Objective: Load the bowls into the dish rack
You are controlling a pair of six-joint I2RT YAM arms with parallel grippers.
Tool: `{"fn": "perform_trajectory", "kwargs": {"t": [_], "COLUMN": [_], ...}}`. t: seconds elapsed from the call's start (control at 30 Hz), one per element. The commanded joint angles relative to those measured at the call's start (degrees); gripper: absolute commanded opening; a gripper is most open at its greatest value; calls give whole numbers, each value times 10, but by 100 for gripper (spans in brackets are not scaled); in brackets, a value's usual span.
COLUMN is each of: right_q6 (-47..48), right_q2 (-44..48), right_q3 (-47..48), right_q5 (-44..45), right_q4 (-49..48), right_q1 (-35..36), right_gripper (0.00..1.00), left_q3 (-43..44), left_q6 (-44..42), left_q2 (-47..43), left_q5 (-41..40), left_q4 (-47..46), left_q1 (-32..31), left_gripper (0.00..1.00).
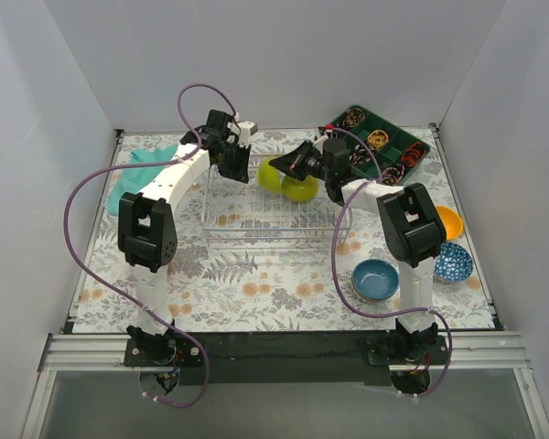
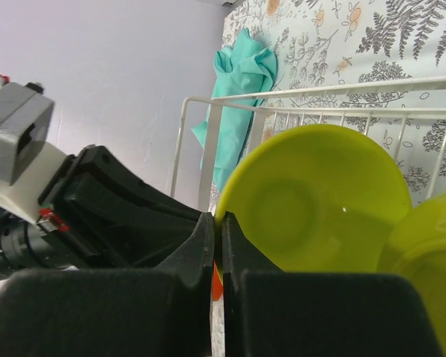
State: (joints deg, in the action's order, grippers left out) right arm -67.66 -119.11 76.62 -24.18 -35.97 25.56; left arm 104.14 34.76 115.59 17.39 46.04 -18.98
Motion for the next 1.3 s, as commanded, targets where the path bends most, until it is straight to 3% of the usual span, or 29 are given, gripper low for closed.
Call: {"fn": "perform_trajectory", "kwargs": {"t": [0.0, 0.77, 0.87, 0.93, 0.97, 1.17, 1.27], "right_q6": [25, 60, 81, 94, 105, 150, 179], "right_q2": [21, 34, 41, 48, 51, 95, 115], "right_q3": [-20, -34, -29, -28, -27, -38, -42], "right_q5": [5, 12, 9, 7, 5, -4, -4], "right_q4": [7, 16, 18, 18, 18, 20, 35], "right_q1": [-10, -25, -31, -38, -39, -59, -68], "right_gripper": [1, 3, 21, 27, 36, 63, 67], "left_q3": [1, 71, 77, 80, 82, 104, 115], "left_q6": [6, 26, 27, 29, 29, 35, 37], "left_q2": [17, 53, 57, 60, 64, 79, 88], "left_q5": [0, 0, 5, 6, 6, 11, 11], "left_q4": [-27, -47, -49, -51, -51, -55, -57], "left_q1": [-11, -43, -49, -54, -57, -67, -70], "left_gripper": [0, 0, 0, 0, 0, 0, 0]}}
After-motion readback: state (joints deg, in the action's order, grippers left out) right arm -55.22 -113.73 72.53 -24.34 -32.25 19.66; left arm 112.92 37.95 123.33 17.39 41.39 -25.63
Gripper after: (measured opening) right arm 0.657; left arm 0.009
